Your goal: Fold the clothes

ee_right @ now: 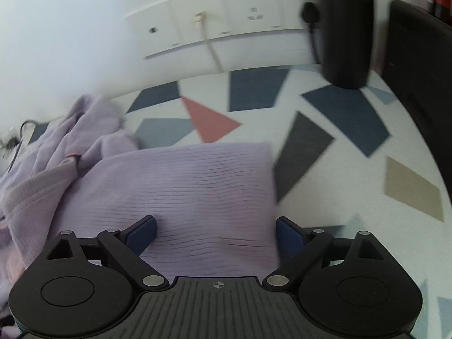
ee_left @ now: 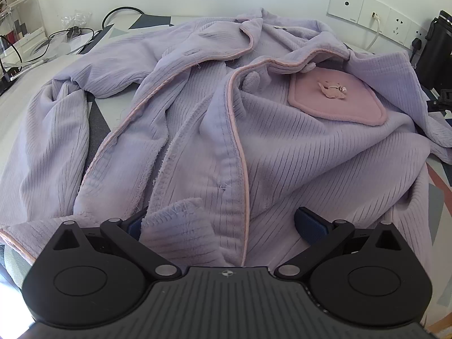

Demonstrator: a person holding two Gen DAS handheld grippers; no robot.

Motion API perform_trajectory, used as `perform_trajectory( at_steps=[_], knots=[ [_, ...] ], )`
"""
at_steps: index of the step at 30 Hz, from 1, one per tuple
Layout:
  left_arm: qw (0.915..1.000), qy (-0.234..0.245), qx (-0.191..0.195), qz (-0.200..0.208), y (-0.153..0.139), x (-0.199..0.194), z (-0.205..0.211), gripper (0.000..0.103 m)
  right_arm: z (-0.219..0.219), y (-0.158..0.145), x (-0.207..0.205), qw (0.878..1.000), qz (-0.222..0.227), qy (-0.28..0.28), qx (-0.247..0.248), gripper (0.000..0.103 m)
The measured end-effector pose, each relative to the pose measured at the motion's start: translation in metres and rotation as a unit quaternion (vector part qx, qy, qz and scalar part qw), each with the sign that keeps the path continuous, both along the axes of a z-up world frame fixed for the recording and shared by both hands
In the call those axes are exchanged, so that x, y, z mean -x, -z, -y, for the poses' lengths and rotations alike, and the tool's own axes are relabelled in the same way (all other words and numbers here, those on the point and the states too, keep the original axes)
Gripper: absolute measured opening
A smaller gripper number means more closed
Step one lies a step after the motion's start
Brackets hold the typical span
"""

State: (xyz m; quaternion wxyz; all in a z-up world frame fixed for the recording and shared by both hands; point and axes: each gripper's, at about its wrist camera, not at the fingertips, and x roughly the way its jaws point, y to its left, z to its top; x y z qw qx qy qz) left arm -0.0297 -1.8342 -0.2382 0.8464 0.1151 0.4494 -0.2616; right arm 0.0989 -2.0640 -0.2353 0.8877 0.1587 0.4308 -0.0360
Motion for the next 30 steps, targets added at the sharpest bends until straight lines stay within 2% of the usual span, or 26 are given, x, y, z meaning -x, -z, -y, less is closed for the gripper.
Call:
perform_trajectory(
  at_steps=[2,4,6,9,12,14,18,21,24,26,28,29,30],
  knots=[
    [1.0000,-0.001,0.000,0.000,0.000,0.000,0.000,0.103,-0.015,0.000,-0.004,1.000,0.002,-0.020,0.020,0.088],
    [1.0000,-0.001,0.000,0.000,0.000,0.000,0.000,0.103,-0.026,-0.002,-0.006,0.998,0.003,-0.039,0.039,0.078],
    [1.0000,-0.003,0.000,0.000,-0.001,0.000,0.001,0.103,-0.033,-0.006,-0.007,0.997,0.004,-0.062,0.055,0.052],
    [1.0000,-0.009,-0.002,-0.003,-0.002,0.000,0.002,0.103,-0.041,-0.012,-0.009,0.992,0.002,-0.102,0.079,0.029],
    [0.9998,-0.013,-0.001,-0.014,-0.011,-0.006,0.005,0.101,-0.034,-0.023,-0.014,0.989,0.009,-0.120,0.091,0.016],
    [0.9998,-0.016,0.009,-0.008,-0.022,-0.009,0.007,0.098,-0.019,-0.039,-0.019,0.989,0.034,-0.096,0.106,0.014],
    [0.9997,-0.003,0.021,0.010,-0.046,-0.011,0.024,0.098,0.018,-0.069,-0.031,0.987,0.077,-0.030,0.139,0.011],
    [0.9997,0.009,0.019,0.016,-0.055,-0.011,0.039,0.098,0.040,-0.079,-0.041,0.976,0.088,0.037,0.198,0.009],
    [0.9998,0.012,0.006,0.016,-0.050,-0.012,0.053,0.098,0.063,-0.067,-0.049,0.980,0.061,0.056,0.180,0.010],
    [0.9998,0.017,-0.001,0.009,-0.045,-0.013,0.061,0.098,0.058,-0.051,-0.054,0.977,0.031,0.042,0.204,0.013],
    [0.9997,0.021,-0.008,0.005,-0.041,-0.013,0.065,0.098,0.053,-0.038,-0.053,0.974,0.009,0.043,0.223,0.029],
    [0.9997,0.024,-0.012,0.002,-0.039,-0.012,0.067,0.098,0.051,-0.036,-0.048,0.974,0.014,0.049,0.222,0.042],
    [0.9996,0.025,-0.014,0.000,-0.037,-0.012,0.068,0.098,0.049,-0.036,-0.041,0.976,0.027,0.052,0.209,0.060]
  ],
)
